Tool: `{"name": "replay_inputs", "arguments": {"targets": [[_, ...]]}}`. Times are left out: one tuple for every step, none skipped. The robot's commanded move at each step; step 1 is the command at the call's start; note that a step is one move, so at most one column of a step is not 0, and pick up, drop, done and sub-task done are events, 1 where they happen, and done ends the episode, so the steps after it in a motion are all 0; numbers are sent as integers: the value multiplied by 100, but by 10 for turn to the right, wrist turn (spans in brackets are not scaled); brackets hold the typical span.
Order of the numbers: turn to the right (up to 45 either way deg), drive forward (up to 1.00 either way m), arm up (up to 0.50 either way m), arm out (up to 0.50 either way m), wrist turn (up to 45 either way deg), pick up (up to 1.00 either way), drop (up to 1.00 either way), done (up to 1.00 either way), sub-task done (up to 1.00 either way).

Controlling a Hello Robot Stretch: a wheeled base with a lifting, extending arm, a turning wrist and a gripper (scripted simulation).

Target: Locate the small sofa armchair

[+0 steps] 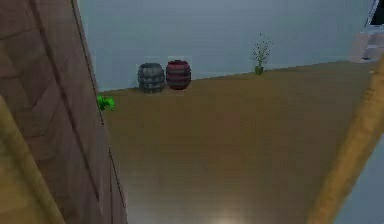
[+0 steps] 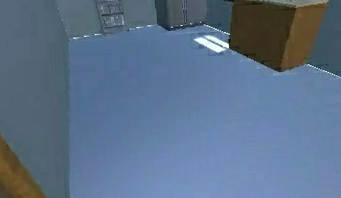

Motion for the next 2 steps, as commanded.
{"name": "replay_inputs", "arguments": {"targets": [[0, 95, 0, 0, 0, 0, 0, 0, 0], [-450, 0, 0, 0, 0, 0, 0, 0, 0]]}}
